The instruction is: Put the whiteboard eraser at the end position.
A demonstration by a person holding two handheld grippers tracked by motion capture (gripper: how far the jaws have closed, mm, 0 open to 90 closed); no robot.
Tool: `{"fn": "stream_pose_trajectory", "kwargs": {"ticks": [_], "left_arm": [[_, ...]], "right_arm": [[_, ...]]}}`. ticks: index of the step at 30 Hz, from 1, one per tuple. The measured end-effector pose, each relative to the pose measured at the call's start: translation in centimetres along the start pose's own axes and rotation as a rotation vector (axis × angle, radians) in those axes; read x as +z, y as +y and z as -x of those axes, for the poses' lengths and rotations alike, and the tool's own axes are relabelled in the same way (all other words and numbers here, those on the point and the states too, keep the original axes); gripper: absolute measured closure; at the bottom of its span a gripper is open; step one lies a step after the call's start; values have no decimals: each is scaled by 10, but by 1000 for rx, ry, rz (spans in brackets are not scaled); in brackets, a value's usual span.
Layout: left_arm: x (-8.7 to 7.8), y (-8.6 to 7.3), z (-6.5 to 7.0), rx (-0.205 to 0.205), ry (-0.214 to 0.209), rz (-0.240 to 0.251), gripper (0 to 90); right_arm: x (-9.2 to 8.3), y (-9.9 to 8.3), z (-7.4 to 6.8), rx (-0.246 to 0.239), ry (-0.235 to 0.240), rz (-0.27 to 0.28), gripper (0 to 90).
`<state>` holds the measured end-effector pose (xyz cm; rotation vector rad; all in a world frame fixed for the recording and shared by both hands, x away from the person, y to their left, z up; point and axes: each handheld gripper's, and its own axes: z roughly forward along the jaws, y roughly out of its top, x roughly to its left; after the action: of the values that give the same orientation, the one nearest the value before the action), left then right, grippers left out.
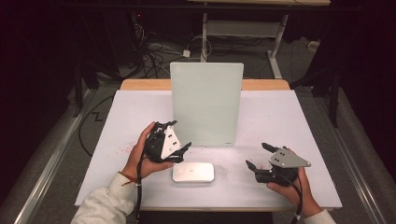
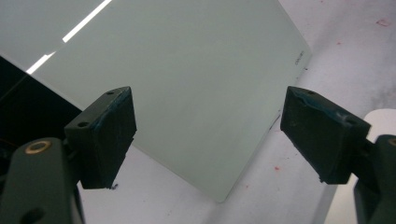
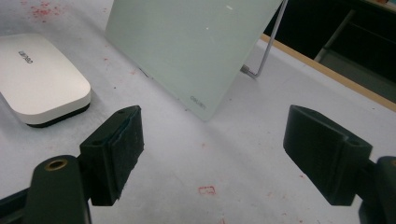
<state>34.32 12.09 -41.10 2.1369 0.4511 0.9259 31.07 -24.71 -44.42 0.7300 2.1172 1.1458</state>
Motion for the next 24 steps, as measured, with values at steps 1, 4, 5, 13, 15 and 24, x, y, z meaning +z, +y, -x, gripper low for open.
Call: {"fn": "stream_pose_trajectory", "kwargs": {"ticks": [1,4,5,13,15,24], "left_arm": [[-1,-1,-1,-5,-1,1,179],[-2,-3,-2,-5,7,-1,179],[-3,-4,-2,-15,3,-1,179],[-7,-14,-4,-20,15,-14,179],[-9,-17,-4,-17,21,-22,179],[-18,-30,-4,-30,28,-37,174]], "right_arm": [[-1,0,0,1,-2,0,207],[-2,-1,0,3,-5,0,207],[-2,-1,0,4,-5,0,207],[-5,-2,0,5,-19,0,207],[-5,-2,1,7,-22,1,207],[-7,-2,1,8,-32,-1,207]]}}
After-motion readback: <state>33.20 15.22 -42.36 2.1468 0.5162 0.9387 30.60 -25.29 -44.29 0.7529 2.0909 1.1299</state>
